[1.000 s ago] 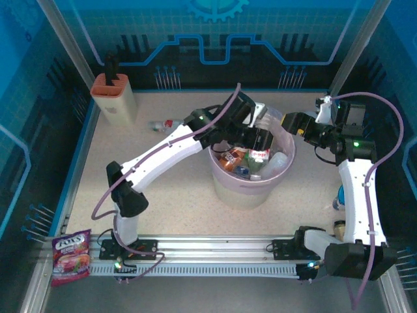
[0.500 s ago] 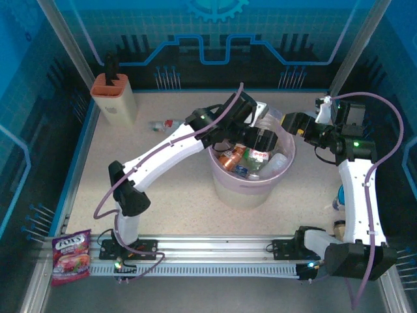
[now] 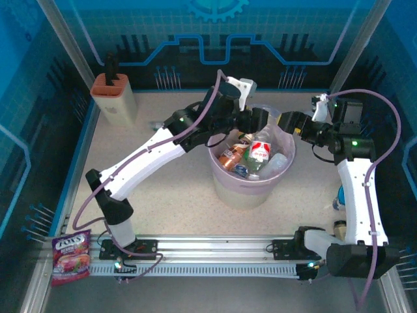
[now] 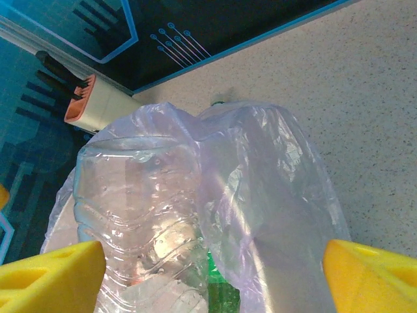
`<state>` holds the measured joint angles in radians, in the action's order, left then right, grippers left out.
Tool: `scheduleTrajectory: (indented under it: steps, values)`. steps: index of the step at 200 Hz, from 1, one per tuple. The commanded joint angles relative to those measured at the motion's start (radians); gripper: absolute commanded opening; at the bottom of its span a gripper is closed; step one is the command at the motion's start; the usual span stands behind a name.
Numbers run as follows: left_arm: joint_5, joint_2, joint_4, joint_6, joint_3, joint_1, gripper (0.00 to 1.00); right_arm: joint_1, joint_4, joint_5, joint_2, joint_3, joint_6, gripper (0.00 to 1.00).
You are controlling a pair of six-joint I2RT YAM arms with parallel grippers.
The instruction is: Put the plastic bottles in the bin
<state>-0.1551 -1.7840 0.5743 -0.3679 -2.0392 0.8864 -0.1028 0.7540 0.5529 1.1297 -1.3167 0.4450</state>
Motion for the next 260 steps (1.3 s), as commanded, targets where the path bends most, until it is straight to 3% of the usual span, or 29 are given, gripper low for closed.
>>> scheduleTrajectory:
  steps: [1, 48, 71, 120, 143, 178, 221, 260]
  values:
    - [-0.056, -0.079, -0.121, -0.010, -0.024, -0.003, 0.67, 0.014, 0.006, -0.009, -0.014, -0.010, 0.005, 0.88]
    - [-0.095, -0.277, 0.045, 0.052, -0.258, -0.003, 0.75, 0.016, 0.015, -0.011, -0.022, -0.009, 0.003, 0.87]
    - [-0.153, -0.323, 0.204, 0.047, -0.344, -0.003, 0.70, 0.017, 0.022, -0.022, -0.026, -0.008, -0.007, 0.87]
    - [-0.204, -0.131, 0.147, -0.005, -0.001, -0.003, 0.54, 0.013, 0.023, -0.052, -0.018, -0.010, -0.015, 0.87]
    - [-0.185, -0.049, 0.066, -0.040, 0.132, -0.004, 0.54, 0.001, 0.001, -0.051, -0.016, -0.011, -0.001, 0.87]
    - [-0.123, -0.046, 0.039, -0.050, 0.101, -0.009, 0.65, 0.003, -0.039, 0.004, 0.005, -0.023, 0.032, 0.87]
    - [-0.040, 0.012, 0.022, -0.009, 0.003, -0.021, 0.88, 0.002, -0.012, -0.011, 0.011, -0.042, 0.009, 0.87]
    - [-0.082, 0.152, 0.051, -0.055, 0.057, -0.117, 0.91, 0.000, -0.010, -0.010, 0.025, -0.044, 0.001, 0.87]
